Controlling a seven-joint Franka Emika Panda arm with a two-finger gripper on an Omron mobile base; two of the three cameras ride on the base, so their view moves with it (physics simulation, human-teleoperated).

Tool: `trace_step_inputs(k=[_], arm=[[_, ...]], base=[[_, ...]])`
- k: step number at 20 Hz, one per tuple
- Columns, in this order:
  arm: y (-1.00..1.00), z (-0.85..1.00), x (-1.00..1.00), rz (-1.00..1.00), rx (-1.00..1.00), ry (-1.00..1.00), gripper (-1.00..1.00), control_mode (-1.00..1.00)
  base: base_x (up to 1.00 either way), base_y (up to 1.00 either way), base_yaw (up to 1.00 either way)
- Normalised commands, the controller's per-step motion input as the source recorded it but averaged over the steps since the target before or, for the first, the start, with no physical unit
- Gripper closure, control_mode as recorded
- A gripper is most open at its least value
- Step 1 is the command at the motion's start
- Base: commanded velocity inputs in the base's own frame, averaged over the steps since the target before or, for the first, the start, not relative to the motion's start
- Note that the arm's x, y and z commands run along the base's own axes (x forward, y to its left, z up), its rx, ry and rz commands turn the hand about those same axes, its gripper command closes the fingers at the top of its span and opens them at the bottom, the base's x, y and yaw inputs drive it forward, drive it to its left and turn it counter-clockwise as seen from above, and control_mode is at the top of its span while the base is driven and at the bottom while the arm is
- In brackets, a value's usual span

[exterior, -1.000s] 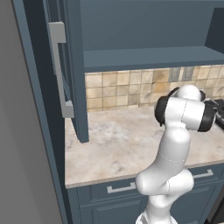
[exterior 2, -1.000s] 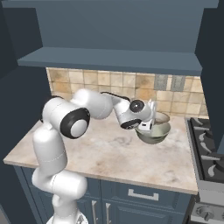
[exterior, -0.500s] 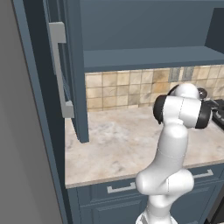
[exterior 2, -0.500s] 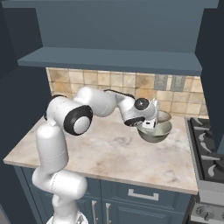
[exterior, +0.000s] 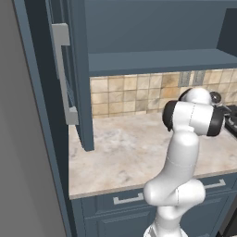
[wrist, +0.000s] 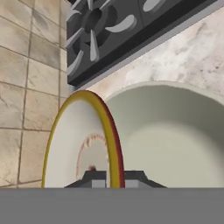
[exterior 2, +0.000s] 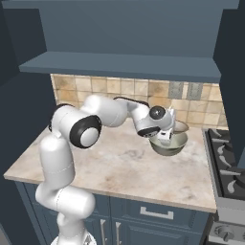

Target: Pick up the bowls on the counter and stack them on top of one another in the open cabinet. Place the smaller bowl on top of the larger bowl.

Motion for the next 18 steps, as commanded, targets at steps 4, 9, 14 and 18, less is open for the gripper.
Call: trace_step_inputs(k=[4,9,14,18], arm=[[-0.09,0.39,-0.08,0.0,0.07,-0.06,1.0,-1.0],[-0.01,0.39,-0.04,0.0,0.06,-0.03,1.0,-1.0],[0.0,0.25,-0.07,0.0,0.01,-0.02,1.0,-1.0],[0.0,0.0,-0.01,0.0,0.0,0.0,1.0,-1.0]], base=[[0.0,0.0,0.0],[0.0,0.0,0.0],[0.0,0.0,0.0],[0.0,0.0,0.0]])
